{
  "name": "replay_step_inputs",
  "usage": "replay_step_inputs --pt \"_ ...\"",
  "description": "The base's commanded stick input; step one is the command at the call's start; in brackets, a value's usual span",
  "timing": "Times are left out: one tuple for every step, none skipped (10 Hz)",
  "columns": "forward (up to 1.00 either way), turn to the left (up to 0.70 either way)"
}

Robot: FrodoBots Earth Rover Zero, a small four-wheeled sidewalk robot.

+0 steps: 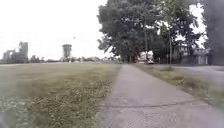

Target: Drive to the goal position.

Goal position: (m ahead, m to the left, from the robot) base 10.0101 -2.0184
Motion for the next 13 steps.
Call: replay_step_inputs --pt "0.7 0.0" --pt "0.7 0.0" --pt "0.7 0.0" --pt "0.7 0.0" --pt "0.7 0.0" --pt "0.7 -0.03" --pt "0.7 -0.14" --pt "0.7 -0.25" --pt "0.7 -0.33" --pt "0.7 -0.32" --pt "0.7 -0.21" --pt "0.7 -0.09" --pt "0.7 0.0"
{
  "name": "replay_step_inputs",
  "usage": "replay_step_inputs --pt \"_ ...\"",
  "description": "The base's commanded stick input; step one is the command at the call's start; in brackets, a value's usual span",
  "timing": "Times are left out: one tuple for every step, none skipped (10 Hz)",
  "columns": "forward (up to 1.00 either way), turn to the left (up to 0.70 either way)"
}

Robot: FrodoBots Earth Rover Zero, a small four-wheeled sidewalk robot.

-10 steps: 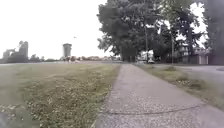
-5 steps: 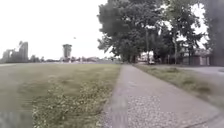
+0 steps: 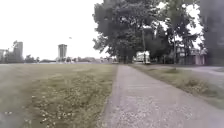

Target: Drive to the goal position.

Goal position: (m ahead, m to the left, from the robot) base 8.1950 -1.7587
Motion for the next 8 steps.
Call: replay_step_inputs --pt "0.7 0.0" --pt "0.7 0.0" --pt "0.7 0.0" --pt "0.7 0.0" --pt "0.7 0.0" --pt "0.7 0.0" --pt "0.7 0.0" --pt "0.7 0.0"
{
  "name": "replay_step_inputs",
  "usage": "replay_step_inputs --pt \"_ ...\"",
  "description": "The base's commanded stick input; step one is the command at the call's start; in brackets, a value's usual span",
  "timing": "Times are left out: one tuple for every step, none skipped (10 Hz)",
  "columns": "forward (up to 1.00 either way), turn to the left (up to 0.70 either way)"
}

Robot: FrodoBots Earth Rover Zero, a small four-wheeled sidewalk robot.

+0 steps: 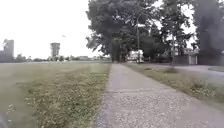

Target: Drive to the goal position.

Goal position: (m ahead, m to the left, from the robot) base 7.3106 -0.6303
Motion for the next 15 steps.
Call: replay_step_inputs --pt "0.7 0.0" --pt "0.7 0.0" --pt "0.7 0.0" --pt "0.7 0.0" --pt "0.7 0.0" --pt "0.7 -0.06" --pt "0.7 -0.31" --pt "0.7 -0.35" --pt "0.7 -0.35" --pt "0.7 -0.06" --pt "0.7 0.0" --pt "0.7 0.0" --pt "0.7 0.0" --pt "0.7 0.0" --pt "0.7 0.0"
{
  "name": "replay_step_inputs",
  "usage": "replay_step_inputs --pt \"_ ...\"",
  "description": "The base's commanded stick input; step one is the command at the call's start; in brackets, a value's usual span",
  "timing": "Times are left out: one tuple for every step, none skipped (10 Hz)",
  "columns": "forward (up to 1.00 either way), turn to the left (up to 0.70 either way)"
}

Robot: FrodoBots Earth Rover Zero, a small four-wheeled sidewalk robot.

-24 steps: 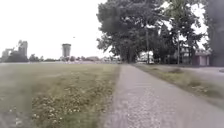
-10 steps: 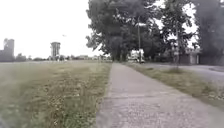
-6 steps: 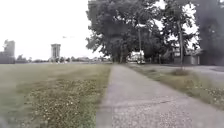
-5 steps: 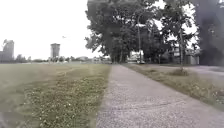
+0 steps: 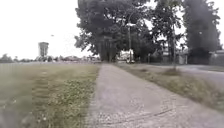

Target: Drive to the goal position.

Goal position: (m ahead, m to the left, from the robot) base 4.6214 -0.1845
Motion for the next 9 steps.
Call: replay_step_inputs --pt "0.7 0.0" --pt "0.7 0.0" --pt "0.7 0.0" --pt "0.7 0.0" --pt "0.7 0.0" --pt "0.7 0.0" --pt "0.7 0.0" --pt "0.7 0.0" --pt "0.7 0.0"
